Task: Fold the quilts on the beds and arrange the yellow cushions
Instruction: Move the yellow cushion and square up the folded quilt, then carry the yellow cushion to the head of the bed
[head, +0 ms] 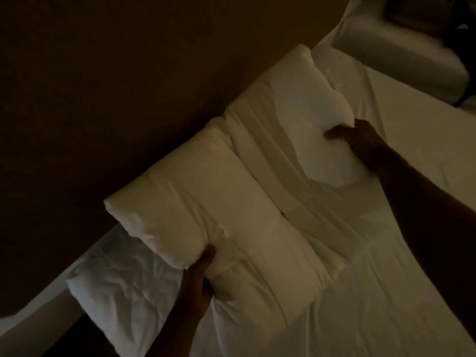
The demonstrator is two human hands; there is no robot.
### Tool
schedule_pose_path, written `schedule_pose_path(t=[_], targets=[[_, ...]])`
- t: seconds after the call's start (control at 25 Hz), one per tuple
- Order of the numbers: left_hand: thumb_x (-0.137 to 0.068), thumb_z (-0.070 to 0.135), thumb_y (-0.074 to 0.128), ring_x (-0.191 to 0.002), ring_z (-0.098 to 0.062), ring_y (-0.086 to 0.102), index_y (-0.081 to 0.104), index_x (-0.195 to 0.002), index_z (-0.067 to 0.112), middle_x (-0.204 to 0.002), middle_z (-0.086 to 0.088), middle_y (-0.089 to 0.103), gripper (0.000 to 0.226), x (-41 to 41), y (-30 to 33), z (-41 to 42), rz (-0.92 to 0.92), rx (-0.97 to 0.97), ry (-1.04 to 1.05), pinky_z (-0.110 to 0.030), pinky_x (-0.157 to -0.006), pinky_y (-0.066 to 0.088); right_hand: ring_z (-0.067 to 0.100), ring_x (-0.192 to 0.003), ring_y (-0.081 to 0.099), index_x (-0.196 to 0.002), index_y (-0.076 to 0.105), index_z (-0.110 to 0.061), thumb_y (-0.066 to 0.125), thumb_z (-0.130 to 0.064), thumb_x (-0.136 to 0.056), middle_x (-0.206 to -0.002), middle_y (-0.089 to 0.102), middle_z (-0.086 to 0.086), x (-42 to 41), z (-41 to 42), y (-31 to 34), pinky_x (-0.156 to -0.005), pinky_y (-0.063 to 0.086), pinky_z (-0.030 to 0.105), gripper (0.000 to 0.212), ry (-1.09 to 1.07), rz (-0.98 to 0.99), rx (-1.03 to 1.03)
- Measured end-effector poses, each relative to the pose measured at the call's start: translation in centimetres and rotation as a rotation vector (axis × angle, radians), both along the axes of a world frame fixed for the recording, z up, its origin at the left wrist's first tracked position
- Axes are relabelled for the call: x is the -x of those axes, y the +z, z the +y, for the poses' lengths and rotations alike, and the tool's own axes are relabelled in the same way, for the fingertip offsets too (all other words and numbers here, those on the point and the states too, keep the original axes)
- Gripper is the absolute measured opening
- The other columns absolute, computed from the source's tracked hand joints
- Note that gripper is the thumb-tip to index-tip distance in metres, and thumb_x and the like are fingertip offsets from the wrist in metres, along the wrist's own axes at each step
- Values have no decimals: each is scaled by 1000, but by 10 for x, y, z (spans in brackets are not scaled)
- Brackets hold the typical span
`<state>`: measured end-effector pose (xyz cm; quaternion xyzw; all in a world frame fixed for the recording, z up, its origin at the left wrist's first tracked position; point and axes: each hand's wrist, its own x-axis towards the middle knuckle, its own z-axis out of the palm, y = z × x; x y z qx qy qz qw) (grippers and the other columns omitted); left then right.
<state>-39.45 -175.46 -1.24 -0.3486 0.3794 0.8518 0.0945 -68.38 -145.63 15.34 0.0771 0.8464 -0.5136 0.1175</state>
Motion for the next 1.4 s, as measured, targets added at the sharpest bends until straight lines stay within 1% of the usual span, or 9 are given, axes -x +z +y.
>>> schedule_pose_path(t=[0.12,0.2,0.36,0.48,0.6,0.76,0.88,1.12,1.4], targets=[[-68,36,87,-129,-33,55,54,-137,4,-137,-19,58,84,35,-17,4,29,29,11,-52,-114,34,20,-100,59,-123,60,-21,74,-49,-71,-107,63,-5,55,-2,-20,-81,48,34,61,-27,76,-99],[-74,37,83,-129,-32,55,54,-138,9,-138,-16,58,76,59,-42,1,19,99,7,-53,-113,35,24,-111,54,-135,49,-20,68,-61,-73,-122,58,0,91,-6,-50,-96,44,39,77,-69,146,-375],[-75,48,82,-120,-30,62,61,-131,15,-131,-11,64,69,67,-96,-11,-154,265,42,-51,-101,49,36,-146,18,-154,17,-18,49,-62,-87,-159,20,13,103,-37,-147,-118,13,57,86,85,197,-788],[-63,62,84,-111,-23,66,63,-127,19,-123,-1,69,79,66,-112,-15,-246,391,101,-45,-97,53,33,-150,-4,-154,8,-35,35,-68,-90,-164,-1,2,49,-68,-228,-117,0,61,77,341,69,-798],[-61,69,80,-113,-25,65,62,-129,21,-125,-4,67,86,62,-106,-20,-230,359,18,-46,-98,53,32,-148,-16,-153,0,-38,24,-69,-91,-164,-9,0,17,-82,-260,-117,-5,61,73,337,62,-777],[-79,75,56,-131,-22,50,40,-148,26,-149,-5,48,86,71,-99,-68,-149,465,56,-38,-99,49,32,-150,-4,-154,14,-34,25,-61,-95,-164,4,4,-29,-113,-252,-119,2,58,66,221,107,-669],[-77,66,69,-128,-23,54,43,-142,42,-142,6,55,74,104,-85,-98,-93,397,159,-50,-100,47,35,-150,3,-154,20,-26,21,-53,-99,-163,13,10,-110,-151,-252,-118,10,59,61,276,216,-695],[-93,23,66,-116,-23,59,47,-143,18,-132,-3,59,54,89,-72,-94,-129,680,228,-45,-102,48,30,-151,-5,-156,9,-20,34,-53,-100,-164,1,9,-228,-165,-242,-121,6,52,70,333,182,-690],[-96,56,48,-95,-31,64,44,-137,13,-114,-12,60,60,41,-61,-83,-351,679,57,-51,-79,58,28,-151,-7,-156,9,-22,36,-49,-98,-164,-2,4,-328,-140,-235,-121,9,52,70,535,92,-698]])
